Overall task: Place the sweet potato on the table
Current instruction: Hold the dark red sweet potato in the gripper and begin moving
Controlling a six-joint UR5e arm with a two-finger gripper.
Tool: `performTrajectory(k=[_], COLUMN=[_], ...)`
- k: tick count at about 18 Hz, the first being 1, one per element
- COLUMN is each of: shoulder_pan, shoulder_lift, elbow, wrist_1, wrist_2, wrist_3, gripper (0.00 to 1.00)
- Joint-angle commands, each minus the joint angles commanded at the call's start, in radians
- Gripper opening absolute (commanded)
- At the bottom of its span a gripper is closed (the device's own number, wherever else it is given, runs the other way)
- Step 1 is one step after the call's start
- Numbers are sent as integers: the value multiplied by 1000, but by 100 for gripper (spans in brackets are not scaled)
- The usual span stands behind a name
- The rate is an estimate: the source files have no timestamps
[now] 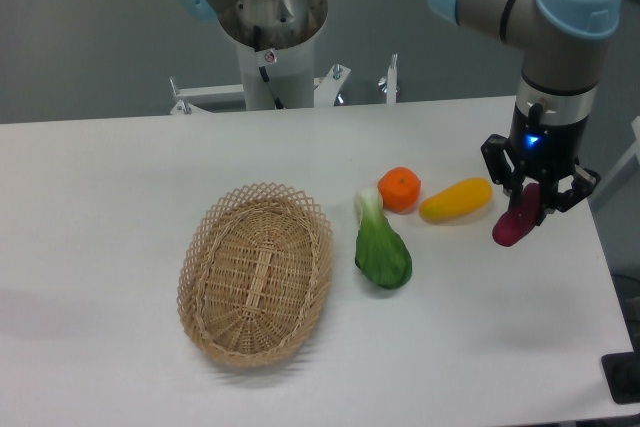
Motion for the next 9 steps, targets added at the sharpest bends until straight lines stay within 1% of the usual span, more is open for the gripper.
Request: performTrajectory(k=[4, 9], shoulder_pan=[-5, -8], shoulder_lift=[-5, -9], elbow=[-15, -15], wrist_1=[46, 49], wrist_2=[2, 0], wrist_3=[-9, -25], gripper=[25, 25])
